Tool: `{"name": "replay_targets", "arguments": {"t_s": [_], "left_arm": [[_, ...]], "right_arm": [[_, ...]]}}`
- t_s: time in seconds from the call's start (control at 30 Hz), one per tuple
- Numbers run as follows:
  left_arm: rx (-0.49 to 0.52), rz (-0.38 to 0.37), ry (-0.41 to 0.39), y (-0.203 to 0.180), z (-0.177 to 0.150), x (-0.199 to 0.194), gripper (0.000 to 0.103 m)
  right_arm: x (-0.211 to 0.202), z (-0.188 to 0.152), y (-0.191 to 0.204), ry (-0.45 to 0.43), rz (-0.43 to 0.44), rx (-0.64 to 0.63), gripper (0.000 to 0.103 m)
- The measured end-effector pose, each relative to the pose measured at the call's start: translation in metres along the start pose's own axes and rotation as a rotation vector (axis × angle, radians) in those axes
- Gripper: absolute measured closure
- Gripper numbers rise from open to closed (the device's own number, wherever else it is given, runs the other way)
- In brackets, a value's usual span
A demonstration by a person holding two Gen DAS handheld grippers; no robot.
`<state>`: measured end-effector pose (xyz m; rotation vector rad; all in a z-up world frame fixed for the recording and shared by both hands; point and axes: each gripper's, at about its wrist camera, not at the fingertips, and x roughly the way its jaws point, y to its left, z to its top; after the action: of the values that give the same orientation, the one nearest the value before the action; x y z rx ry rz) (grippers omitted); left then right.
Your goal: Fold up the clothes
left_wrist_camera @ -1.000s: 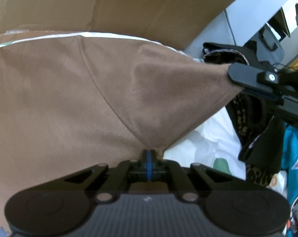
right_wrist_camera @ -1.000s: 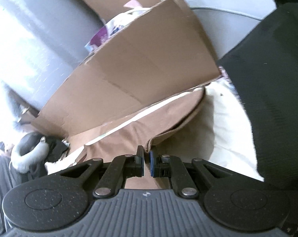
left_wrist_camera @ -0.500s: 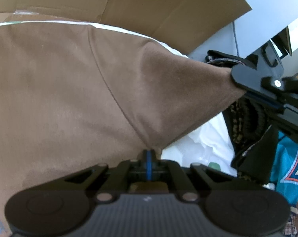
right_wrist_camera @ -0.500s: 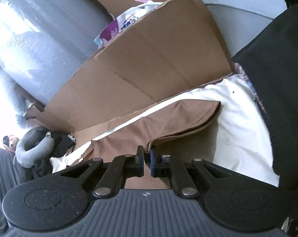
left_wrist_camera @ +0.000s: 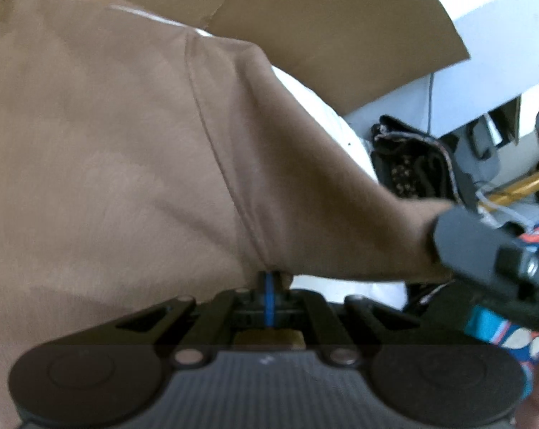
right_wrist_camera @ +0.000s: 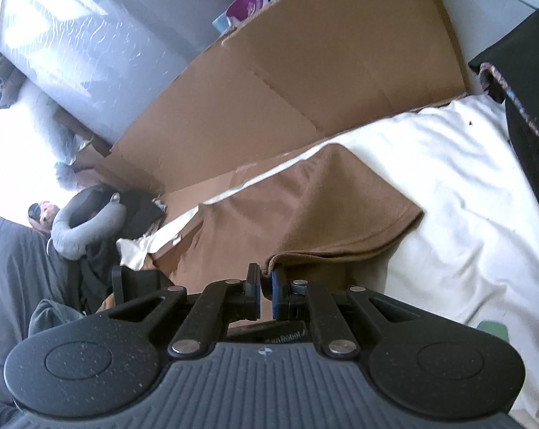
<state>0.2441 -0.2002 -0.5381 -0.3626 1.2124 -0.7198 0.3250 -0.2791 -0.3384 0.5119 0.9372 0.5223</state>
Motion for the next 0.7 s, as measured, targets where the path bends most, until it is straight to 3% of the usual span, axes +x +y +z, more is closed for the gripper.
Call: {"name": "replay_targets", "arguments": {"t_s": [0.2, 0.5, 0.6, 0.7], "left_arm": [[-0.043, -0.049, -0.046, 0.023, 0.002, -0.041, 0.070], [-0.058, 0.027, -0.151, 0.034, 0.018, -0.098, 0.067], [-0.046, 0.040, -0.167, 0.031, 0.029, -0.105, 0.054], [-0.035, 0.043, -0.163, 0.029, 0.032, -0.106, 0.052]], "right_arm": [[0.006, -0.012, 0.004, 0.042, -0.007, -0.043, 0.098], [0.025, -0.030, 0.015, 0.110, -0.008, -0.105, 0.096], [0.033, -0.037, 0.021, 0.143, -0.008, -0.126, 0.095], [0.035, -0.043, 0.025, 0.170, -0.001, -0.147, 0.086]]}}
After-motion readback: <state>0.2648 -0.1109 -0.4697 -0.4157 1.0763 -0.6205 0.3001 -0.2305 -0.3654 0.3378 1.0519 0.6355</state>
